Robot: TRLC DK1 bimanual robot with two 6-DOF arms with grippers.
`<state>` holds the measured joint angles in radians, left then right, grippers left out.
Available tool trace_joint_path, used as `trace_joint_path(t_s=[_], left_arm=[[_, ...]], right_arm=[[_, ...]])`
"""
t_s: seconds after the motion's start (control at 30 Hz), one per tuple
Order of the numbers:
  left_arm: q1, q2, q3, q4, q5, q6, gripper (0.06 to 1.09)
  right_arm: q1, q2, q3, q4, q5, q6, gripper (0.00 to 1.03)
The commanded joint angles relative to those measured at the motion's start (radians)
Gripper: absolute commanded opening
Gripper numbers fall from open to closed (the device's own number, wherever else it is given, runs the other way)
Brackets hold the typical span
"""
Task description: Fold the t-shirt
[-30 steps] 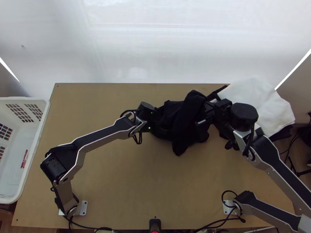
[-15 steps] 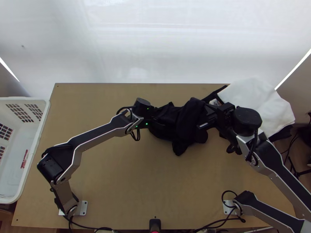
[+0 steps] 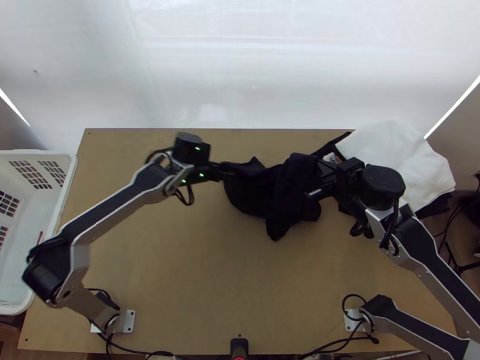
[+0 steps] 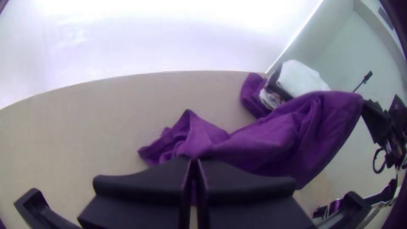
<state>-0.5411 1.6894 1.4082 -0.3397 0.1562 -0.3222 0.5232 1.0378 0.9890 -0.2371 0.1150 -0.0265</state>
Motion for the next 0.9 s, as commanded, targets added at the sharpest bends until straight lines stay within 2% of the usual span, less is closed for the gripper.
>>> trace_joint_path(t_s=[0.0,0.17,0.53,0.7,0.87], left_arm=[[0.148,-0.151,0.002,-0.085,-0.009,0.018,0.09],[0.316,-0.269,-0.015,-0.139,-0.041,0.052,0.09],[0.658,-0.55,-0.078,-0.225,-0.04,0.084,0.09],[0.687,-0.689,-0.118,-0.234,-0.032,0.101,0.09],[0.645,-0.912,-0.19,-0.108,-0.029,0.045,0.09]], right_arm=[[-0.006,0.021,0.002,0.009,0.0,0.004,0.03],[-0.025,0.038,0.025,0.007,0.0,0.005,0.03],[-0.121,0.039,0.1,-0.084,0.0,0.033,0.03],[-0.13,-0.018,0.128,-0.166,0.0,0.036,0.03],[-0.13,-0.193,0.143,-0.223,-0.003,0.034,0.03]])
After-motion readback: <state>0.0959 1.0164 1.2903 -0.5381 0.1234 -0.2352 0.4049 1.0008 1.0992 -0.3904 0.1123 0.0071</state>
